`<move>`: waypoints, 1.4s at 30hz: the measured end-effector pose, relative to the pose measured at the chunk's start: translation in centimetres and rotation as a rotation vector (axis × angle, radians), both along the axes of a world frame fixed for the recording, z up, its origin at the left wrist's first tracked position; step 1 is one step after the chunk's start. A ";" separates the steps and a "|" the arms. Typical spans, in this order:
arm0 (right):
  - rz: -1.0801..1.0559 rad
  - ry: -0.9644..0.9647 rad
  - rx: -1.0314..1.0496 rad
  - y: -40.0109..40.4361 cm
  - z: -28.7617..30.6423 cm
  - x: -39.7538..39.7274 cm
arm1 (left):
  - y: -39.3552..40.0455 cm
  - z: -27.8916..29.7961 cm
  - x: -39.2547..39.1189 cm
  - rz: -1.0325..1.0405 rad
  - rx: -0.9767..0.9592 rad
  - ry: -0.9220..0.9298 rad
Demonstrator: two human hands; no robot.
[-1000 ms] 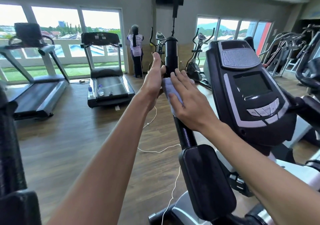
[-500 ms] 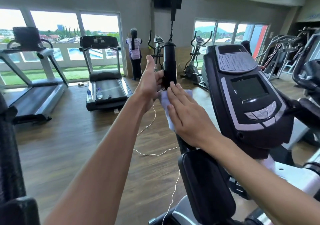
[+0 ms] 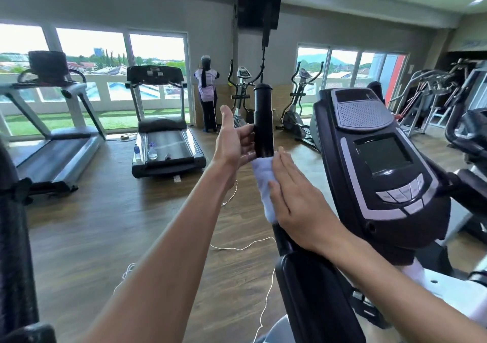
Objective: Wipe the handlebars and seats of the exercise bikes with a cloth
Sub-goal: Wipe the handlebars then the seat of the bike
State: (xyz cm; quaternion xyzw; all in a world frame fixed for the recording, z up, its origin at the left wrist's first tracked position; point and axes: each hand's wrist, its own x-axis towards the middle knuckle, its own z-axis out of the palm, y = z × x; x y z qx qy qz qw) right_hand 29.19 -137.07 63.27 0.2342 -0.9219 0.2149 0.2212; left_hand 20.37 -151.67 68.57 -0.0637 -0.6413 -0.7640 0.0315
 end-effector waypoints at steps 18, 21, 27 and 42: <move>-0.037 0.212 -0.078 -2.1 2.0 -5.5 | 0.2 -0.1 -1.1 0.083 0.085 -0.018; 0.014 0.114 0.009 -0.8 0.9 -1.7 | 0.2 -0.4 -1.2 0.052 0.143 -0.027; 0.086 0.008 0.168 1.5 -0.8 4.2 | 0.5 -0.6 -0.3 0.056 0.145 0.015; 0.032 -0.057 -0.022 1.1 -1.0 3.4 | 1.0 -0.7 0.2 0.090 0.088 0.040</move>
